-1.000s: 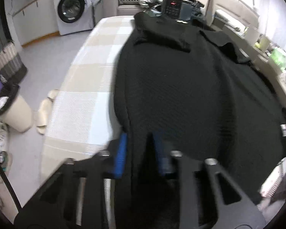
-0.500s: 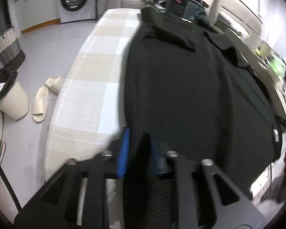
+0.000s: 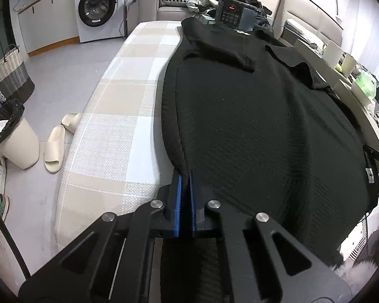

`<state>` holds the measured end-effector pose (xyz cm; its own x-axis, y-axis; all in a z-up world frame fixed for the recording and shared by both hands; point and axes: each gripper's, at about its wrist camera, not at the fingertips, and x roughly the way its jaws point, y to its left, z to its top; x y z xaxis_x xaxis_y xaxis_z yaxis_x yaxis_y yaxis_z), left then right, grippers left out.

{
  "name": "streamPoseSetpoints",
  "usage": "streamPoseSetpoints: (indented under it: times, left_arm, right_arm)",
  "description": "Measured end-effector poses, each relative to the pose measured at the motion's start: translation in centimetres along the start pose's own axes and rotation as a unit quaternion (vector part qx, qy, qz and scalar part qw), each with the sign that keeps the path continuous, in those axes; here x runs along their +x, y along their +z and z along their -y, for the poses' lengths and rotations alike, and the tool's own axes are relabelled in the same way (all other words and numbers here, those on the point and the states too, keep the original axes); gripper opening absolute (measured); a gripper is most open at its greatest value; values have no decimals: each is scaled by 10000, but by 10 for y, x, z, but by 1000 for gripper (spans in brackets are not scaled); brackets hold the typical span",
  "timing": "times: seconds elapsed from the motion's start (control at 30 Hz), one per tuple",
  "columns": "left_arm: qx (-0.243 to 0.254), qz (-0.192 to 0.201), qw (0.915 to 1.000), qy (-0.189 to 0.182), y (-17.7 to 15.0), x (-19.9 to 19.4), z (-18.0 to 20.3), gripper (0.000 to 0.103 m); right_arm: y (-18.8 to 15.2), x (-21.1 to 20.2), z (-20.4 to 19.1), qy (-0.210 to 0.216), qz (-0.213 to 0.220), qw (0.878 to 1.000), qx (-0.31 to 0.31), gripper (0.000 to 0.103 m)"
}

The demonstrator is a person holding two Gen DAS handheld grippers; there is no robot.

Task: Fold small clothes
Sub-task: 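Grasp the hem by the label with the right gripper while the left gripper adjusts it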

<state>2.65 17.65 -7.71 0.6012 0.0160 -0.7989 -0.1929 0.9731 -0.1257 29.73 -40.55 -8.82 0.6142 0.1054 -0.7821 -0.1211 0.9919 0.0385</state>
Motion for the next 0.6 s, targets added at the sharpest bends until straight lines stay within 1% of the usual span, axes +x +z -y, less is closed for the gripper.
streamPoseSetpoints:
  times: [0.03, 0.07, 0.13, 0.2, 0.27, 0.33, 0.37, 0.4, 0.47, 0.5, 0.53, 0.57, 0.6]
  left_arm:
    - [-17, 9, 10000, -6, 0, 0, -1, 3]
    - [-30, 3, 10000, -8, 0, 0, -3, 3]
    - [-41, -12, 10000, 38, -2, 1, -5, 3]
    - [61, 3, 9999, 111, -1, 1, -4, 4]
    - [163, -4, 9997, 193, -2, 1, -2, 7]
    - [227, -35, 9993, 301, -1, 0, -1, 10]
    - [201, -51, 9993, 317, -1, -2, -3, 10]
    - [146, -53, 9995, 275, 0, -4, -5, 10]
    - [74, -19, 9999, 97, -1, -11, -8, 10]
    - [78, 59, 10000, -4, -1, -18, -9, 10]
    - [100, 117, 9999, -47, -1, -24, -9, 14]
    - [126, 140, 9998, -69, -1, -28, -8, 24]
    - [143, 182, 9997, -71, -3, -35, -7, 29]
  right_arm:
    - [0, 0, -2, 60, 13, 9999, -86, 14]
    - [0, 0, -3, 67, 20, 9999, -140, 10]
    - [-1, -2, -5, 11, 45, 9996, -279, 7]
    - [-2, -5, -3, -108, 76, 9994, -307, 5]
    - [-1, -4, -2, -179, 32, 9994, -303, 5]
    - [0, -3, -3, -547, 67, 9978, -374, 5]
    - [0, -4, -3, -644, 85, 9972, -375, 6]
    - [0, -6, -2, -612, 107, 9975, -323, 7]
    - [0, -15, 0, -369, 209, 9989, -210, 15]
    - [0, -19, -1, -282, 259, 9991, -190, 22]
    - [0, -24, -1, -211, 313, 9991, -187, 30]
    - [-1, -30, -3, -108, 360, 9991, -206, 36]
    - [-2, -34, -5, -14, 384, 9990, -220, 47]
